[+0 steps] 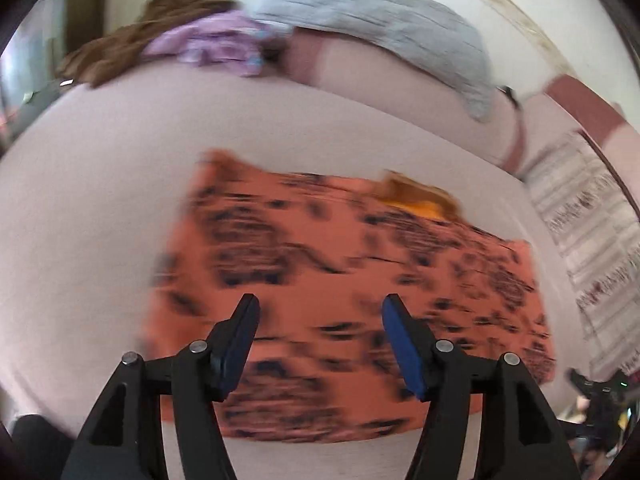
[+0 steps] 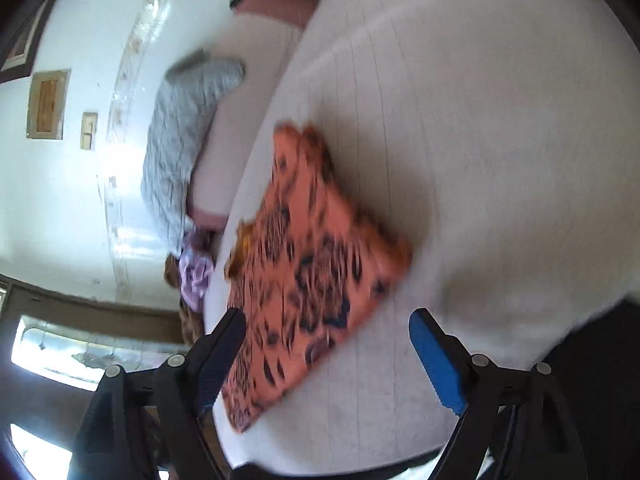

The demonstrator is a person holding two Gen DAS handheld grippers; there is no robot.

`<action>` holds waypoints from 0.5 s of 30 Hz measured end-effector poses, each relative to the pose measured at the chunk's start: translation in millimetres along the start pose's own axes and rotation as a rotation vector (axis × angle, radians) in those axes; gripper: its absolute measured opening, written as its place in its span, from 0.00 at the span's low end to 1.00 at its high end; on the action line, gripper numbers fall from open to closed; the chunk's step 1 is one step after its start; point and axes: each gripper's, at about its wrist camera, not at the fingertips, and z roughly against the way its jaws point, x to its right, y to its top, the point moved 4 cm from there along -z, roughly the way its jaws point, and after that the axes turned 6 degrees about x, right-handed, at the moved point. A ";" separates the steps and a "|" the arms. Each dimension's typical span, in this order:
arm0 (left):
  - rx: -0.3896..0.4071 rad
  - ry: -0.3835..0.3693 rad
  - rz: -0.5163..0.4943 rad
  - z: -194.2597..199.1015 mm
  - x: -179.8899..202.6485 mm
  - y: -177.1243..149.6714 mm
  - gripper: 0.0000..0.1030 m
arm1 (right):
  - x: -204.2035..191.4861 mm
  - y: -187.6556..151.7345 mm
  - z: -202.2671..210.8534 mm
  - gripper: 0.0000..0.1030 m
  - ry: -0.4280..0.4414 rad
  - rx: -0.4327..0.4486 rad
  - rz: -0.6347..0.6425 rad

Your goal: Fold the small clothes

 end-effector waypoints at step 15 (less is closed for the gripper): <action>-0.025 -0.023 -0.180 -45.7 89.3 -22.8 0.67 | -16.4 18.4 -16.0 0.13 -0.190 0.105 0.159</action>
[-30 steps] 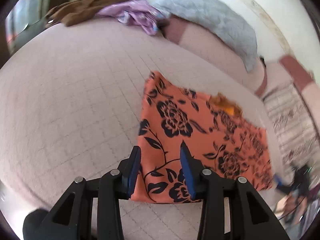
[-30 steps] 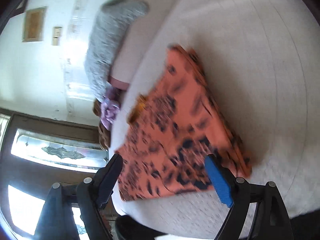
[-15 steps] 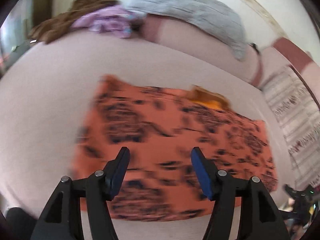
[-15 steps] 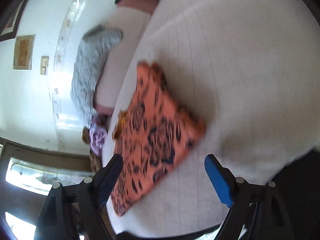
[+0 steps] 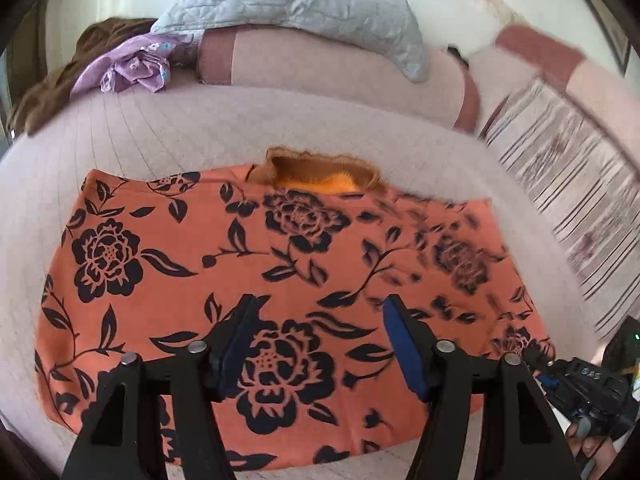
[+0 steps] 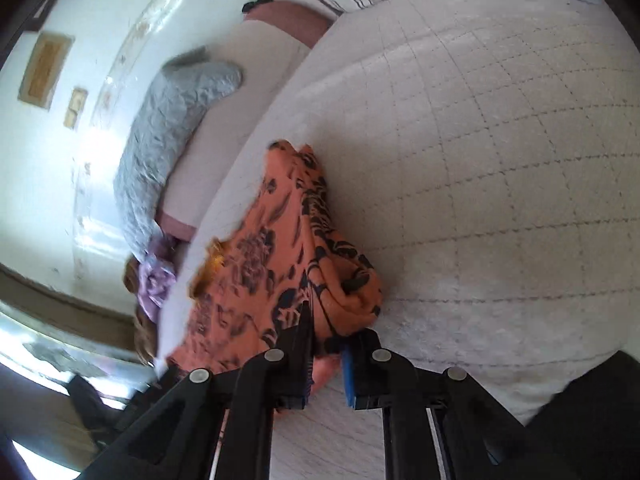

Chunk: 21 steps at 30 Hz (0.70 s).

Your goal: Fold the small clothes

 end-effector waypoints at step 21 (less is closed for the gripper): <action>-0.049 0.032 -0.071 -29.1 -2.1 -20.3 0.73 | -47.5 114.9 -126.1 0.59 0.111 -0.319 0.187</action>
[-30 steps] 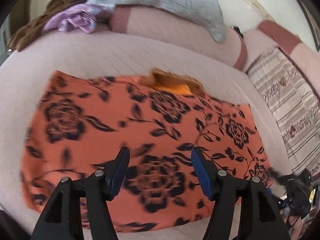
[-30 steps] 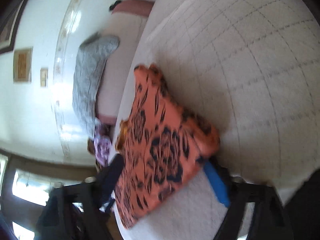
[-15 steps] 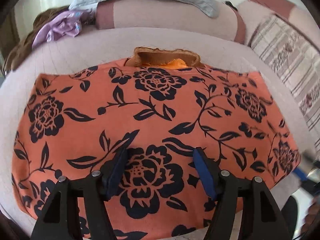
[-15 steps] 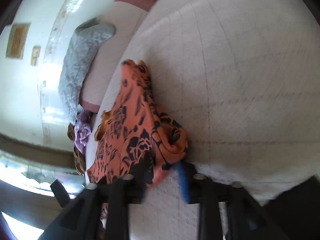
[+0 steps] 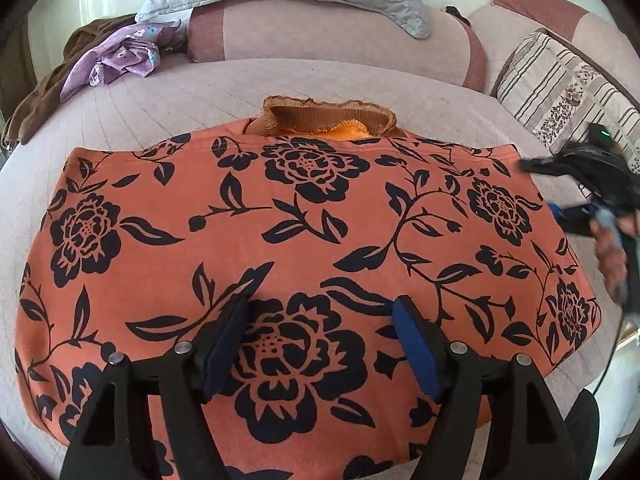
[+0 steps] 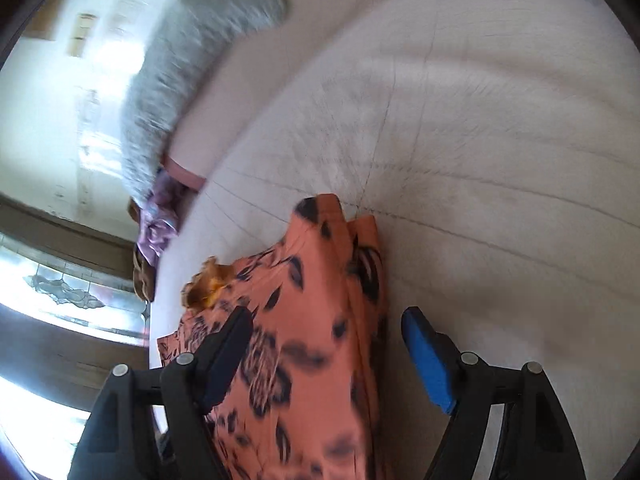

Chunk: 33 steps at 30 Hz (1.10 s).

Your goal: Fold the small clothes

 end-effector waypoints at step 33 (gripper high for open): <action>0.062 0.041 0.297 94.7 -124.7 -24.3 0.76 | -59.4 -112.3 15.0 0.67 -0.189 0.077 0.212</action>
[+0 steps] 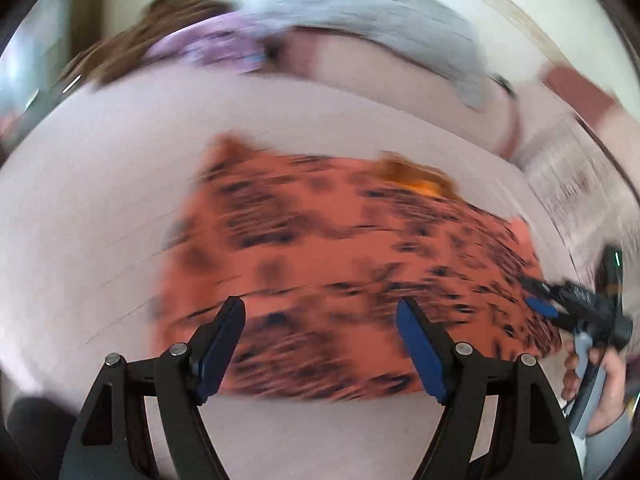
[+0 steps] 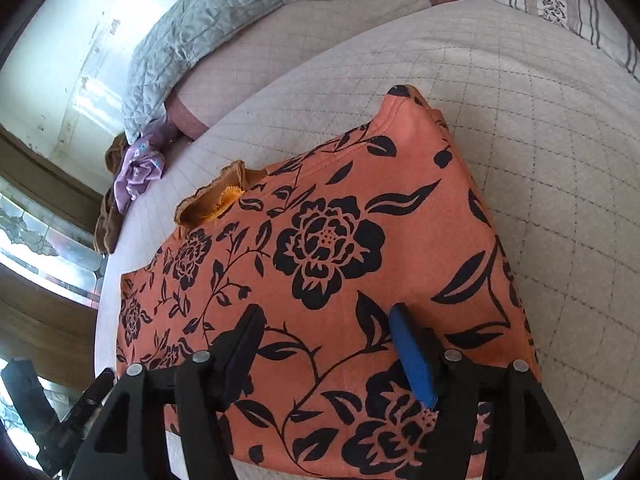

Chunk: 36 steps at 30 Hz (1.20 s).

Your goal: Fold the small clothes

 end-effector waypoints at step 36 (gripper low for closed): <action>-0.080 -0.109 0.216 -105.3 -68.9 111.8 0.50 | -4.7 5.9 -17.1 0.72 0.037 -0.031 0.004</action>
